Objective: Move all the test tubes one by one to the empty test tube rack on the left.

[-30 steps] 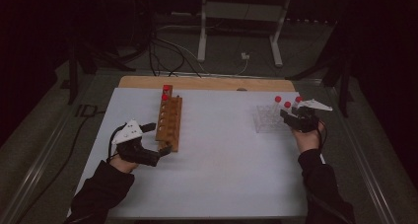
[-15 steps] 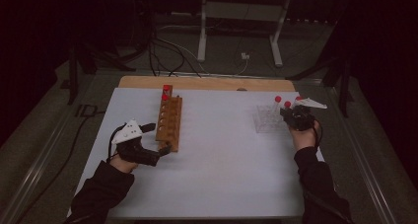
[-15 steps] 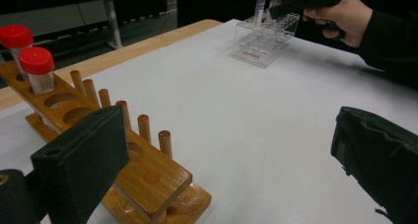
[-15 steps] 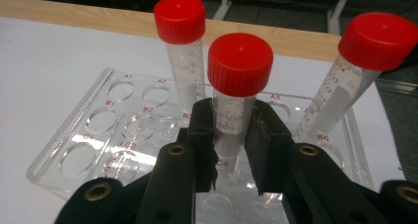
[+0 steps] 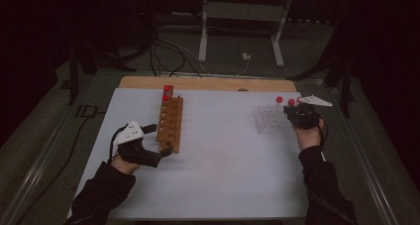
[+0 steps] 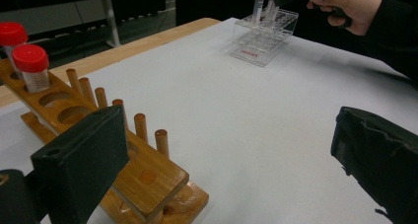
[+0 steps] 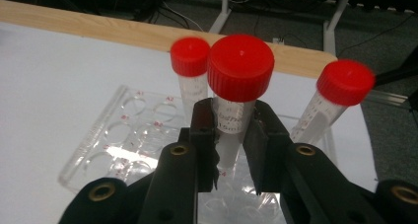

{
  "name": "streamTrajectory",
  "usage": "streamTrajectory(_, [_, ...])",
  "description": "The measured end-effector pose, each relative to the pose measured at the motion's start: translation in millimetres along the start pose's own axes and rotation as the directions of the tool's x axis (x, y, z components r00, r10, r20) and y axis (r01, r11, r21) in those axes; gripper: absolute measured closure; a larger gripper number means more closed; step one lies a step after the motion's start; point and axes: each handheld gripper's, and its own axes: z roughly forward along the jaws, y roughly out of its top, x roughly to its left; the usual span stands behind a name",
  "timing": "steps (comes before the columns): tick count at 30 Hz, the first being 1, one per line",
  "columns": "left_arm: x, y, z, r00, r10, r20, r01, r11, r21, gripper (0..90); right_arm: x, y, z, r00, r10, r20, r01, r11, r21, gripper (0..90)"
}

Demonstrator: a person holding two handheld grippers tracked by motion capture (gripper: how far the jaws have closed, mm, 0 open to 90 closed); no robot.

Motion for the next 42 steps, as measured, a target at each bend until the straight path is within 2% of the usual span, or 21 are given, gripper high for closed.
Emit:
streamTrajectory(8, [-3.2,4.5,-0.5,0.9999,0.004,0.014,-0.004,1.0,-0.004,1.8,3.4,16.5,-25.0,0.9996,-0.026,-0.005,0.026,0.9993,-0.028,75.4])
streamTrajectory(12, [-5.0,9.3,-1.2,0.9998,0.01,0.017,-0.01,0.9999,-0.006,1.8,9.0,24.0,-39.0,0.9985,-0.048,-0.026,0.047,0.9979,-0.044,75.4])
streamTrajectory(15, [-7.4,13.2,-1.4,0.9998,0.014,0.012,-0.013,0.9999,-0.008,1.9,16.5,27.9,-47.0,0.996,-0.07,-0.056,0.068,0.9967,-0.046,75.4])
streamTrajectory(17, [-8.0,15.5,-1.8,0.9995,0.012,0.028,-0.012,0.9998,-0.013,1.8,21.9,29.7,-50.6,0.9936,-0.08,-0.08,0.077,0.9959,-0.048,75.4])
streamTrajectory(18, [-8.6,17.0,-1.3,0.9997,0.012,0.019,-0.012,0.9999,-0.005,1.9,24.8,30.5,-52.1,0.9917,-0.086,-0.096,0.082,0.9957,-0.045,75.4])
streamTrajectory(22, [-10.6,21.1,1.2,0.9994,0.008,0.035,-0.008,1.0,0.005,1.8,39.6,30.9,-56.7,0.9824,-0.11,-0.15,0.104,0.9933,-0.05,75.3])
streamTrajectory(27, [-15.9,24.2,7.6,0.9989,0.019,0.044,-0.02,0.9995,0.025,1.9,63.2,26.4,-59.5,0.9628,-0.154,-0.222,0.146,0.988,-0.052,75.4])
streamTrajectory(31, [-19.2,27.5,12.1,0.9973,0.014,0.072,-0.016,0.9994,0.031,1.9,81.6,23.1,-61.0,0.9434,-0.184,-0.276,0.174,0.983,-0.06,75.4])
streamTrajectory(37, [-24.7,33.6,20.8,0.9948,0.02,0.1,-0.023,0.9992,0.034,1.9,108.6,17.9,-61.5,0.9075,-0.23,-0.351,0.222,0.973,-0.062,75.4])
streamTrajectory(42, [-31.1,39.2,30.6,0.9927,0.03,0.117,-0.034,0.9989,0.033,1.9,131.4,9.9,-61.1,0.8716,-0.273,-0.407,0.272,0.9603,-0.062,75.4])
